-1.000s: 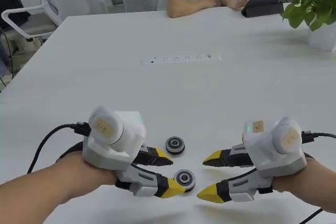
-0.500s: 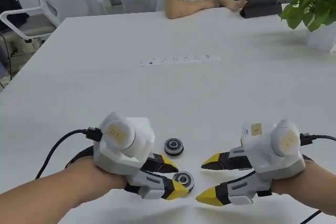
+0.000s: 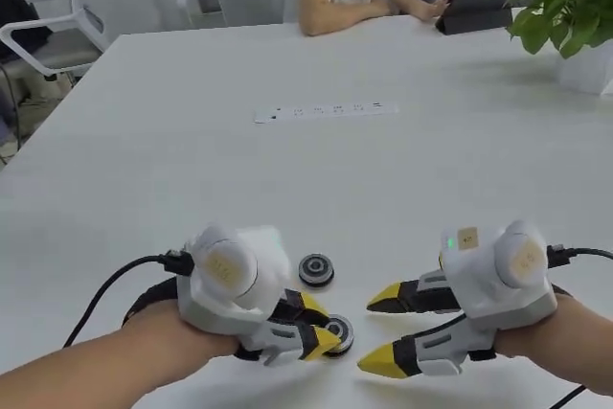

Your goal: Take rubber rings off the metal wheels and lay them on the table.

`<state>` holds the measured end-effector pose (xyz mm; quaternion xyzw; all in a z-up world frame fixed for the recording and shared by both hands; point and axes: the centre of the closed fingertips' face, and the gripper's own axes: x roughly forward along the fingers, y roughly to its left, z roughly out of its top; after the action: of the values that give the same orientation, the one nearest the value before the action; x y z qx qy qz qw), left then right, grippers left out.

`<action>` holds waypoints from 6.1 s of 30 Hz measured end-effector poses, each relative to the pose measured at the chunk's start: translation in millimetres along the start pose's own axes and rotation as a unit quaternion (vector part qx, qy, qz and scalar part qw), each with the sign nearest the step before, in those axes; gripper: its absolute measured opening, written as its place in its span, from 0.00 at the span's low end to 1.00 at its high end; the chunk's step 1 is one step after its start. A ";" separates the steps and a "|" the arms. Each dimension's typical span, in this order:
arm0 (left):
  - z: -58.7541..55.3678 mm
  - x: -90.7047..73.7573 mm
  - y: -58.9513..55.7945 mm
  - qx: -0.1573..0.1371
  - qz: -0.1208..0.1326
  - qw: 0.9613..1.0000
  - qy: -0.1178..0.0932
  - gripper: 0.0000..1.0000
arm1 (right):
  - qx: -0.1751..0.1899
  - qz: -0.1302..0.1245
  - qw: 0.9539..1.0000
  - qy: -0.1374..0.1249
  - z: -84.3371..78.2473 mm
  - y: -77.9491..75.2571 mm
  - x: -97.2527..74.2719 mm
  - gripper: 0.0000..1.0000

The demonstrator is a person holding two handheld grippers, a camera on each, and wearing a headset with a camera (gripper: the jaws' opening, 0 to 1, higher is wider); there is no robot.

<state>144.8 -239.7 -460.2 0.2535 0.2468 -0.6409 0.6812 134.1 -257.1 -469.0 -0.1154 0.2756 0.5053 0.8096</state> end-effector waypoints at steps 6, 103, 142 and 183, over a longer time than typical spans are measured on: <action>0.3 0.4 0.3 0.006 0.005 1.000 -0.005 0.07 | 0.002 0.005 1.000 -0.008 4.4 3.3 4.1 0.39; 0.4 2.3 1.0 -0.019 0.019 0.999 -0.023 0.07 | 0.010 -0.002 1.000 0.004 -4.5 2.4 15.3 0.08; 2.1 3.0 1.2 -0.022 0.027 0.999 -0.021 0.07 | 0.241 0.011 0.968 -0.073 6.1 -7.0 2.5 0.00; 2.4 3.6 -0.2 -0.022 0.031 0.999 -0.016 0.06 | 0.224 0.055 0.969 -0.093 24.5 13.1 5.0 0.00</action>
<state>144.8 -244.0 -460.8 0.2358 0.2423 -0.6177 0.7100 132.3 -235.9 -450.5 0.1318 0.3113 0.4827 0.8079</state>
